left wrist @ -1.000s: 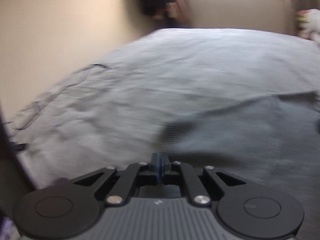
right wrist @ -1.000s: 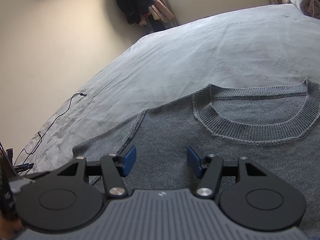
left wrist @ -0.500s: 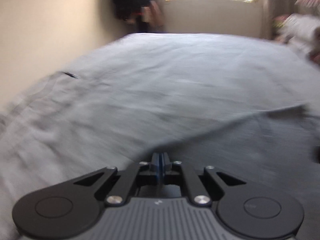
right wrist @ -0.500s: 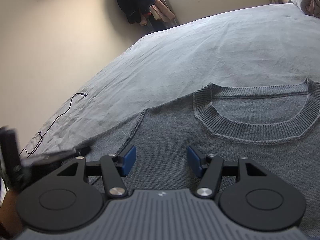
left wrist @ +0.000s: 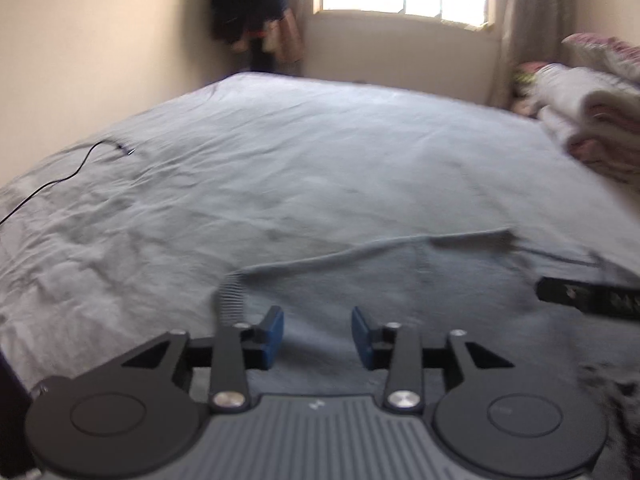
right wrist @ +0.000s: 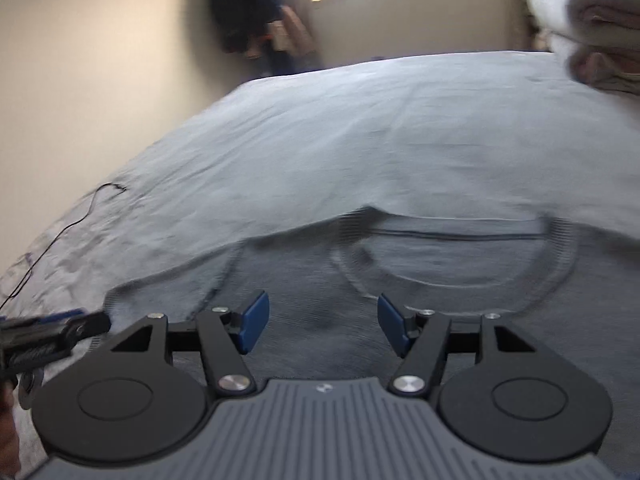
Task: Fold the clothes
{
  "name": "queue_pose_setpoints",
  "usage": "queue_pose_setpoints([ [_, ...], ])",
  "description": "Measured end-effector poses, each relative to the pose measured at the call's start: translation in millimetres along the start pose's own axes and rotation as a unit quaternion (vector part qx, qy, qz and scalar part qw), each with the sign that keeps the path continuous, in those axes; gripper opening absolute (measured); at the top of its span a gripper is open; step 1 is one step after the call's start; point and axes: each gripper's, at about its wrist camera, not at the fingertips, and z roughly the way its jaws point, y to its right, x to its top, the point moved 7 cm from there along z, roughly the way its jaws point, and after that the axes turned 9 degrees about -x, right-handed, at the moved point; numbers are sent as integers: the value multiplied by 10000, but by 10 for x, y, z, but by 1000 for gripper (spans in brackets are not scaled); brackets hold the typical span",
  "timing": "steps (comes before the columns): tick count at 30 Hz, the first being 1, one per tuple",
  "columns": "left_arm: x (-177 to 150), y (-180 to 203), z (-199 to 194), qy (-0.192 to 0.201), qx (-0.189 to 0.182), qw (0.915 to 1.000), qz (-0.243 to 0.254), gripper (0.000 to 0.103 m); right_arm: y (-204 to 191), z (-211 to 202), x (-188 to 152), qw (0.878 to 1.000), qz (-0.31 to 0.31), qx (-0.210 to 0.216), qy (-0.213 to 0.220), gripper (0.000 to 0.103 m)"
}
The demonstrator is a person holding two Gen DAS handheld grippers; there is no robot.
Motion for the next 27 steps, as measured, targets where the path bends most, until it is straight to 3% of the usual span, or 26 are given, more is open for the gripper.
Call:
queue_pose_setpoints([
  [2,-59,78,-119,85,-344,9992,-179,49,140,-208,11,9993,367,66,72,67],
  [6,-283,259,-272,101,-1121,9920,-575,57,433,-623,-110,9972,473,-508,268,75],
  [8,-456,376,-324,65,-1328,9905,-357,59,579,-834,-261,9952,408,-829,335,79],
  [11,-762,479,-390,-221,-1559,9875,-59,60,731,-1072,-599,9951,448,-851,215,80],
  [12,-868,482,-413,-337,-1588,9867,-36,60,767,-1127,-720,9951,394,-902,109,80],
  [16,-1149,493,-658,-181,-1502,9875,437,65,891,-1371,-1219,9923,33,-1220,-209,80],
  [18,-1226,513,-771,-210,-1455,9871,642,67,926,-1523,-1392,9901,-186,-1382,-143,80],
  [27,-1519,382,-1251,-444,-1378,9823,1185,74,1093,-2066,-1841,9836,-561,-1695,-246,93],
])
